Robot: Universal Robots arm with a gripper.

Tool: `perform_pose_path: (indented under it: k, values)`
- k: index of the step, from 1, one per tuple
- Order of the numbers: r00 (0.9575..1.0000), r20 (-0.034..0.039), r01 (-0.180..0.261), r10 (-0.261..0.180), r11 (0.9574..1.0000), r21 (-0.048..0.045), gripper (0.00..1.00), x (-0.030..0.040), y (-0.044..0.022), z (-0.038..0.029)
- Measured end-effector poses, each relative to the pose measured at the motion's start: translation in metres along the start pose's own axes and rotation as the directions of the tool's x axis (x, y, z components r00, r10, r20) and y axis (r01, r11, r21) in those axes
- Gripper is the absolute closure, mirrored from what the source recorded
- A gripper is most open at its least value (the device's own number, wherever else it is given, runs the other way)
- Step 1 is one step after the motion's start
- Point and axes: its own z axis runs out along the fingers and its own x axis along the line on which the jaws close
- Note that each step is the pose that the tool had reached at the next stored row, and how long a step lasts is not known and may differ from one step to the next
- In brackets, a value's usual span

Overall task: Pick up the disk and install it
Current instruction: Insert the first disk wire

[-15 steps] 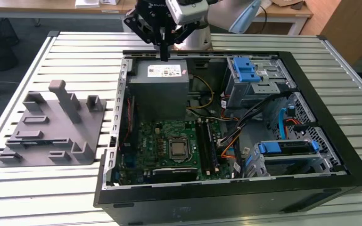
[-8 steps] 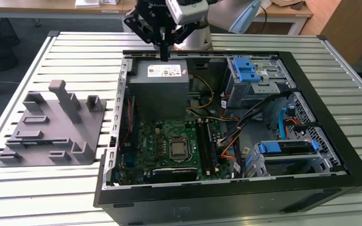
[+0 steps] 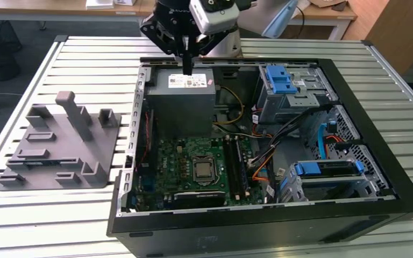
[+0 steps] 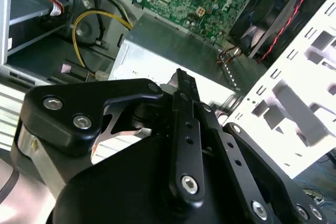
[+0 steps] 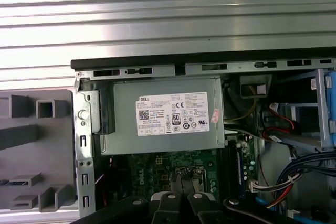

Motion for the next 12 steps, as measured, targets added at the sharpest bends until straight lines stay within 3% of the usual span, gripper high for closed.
perform_pose_path:
  k: [6,12]
  values:
    - [1.0,-0.0001,0.0,0.0,1.0,0.0001,0.89,-0.0013,-0.0169,-0.0001]
    - [0.9999,-0.0005,0.011,-0.011,0.9999,0.0,0.89,-0.0017,-0.0186,0.0008]
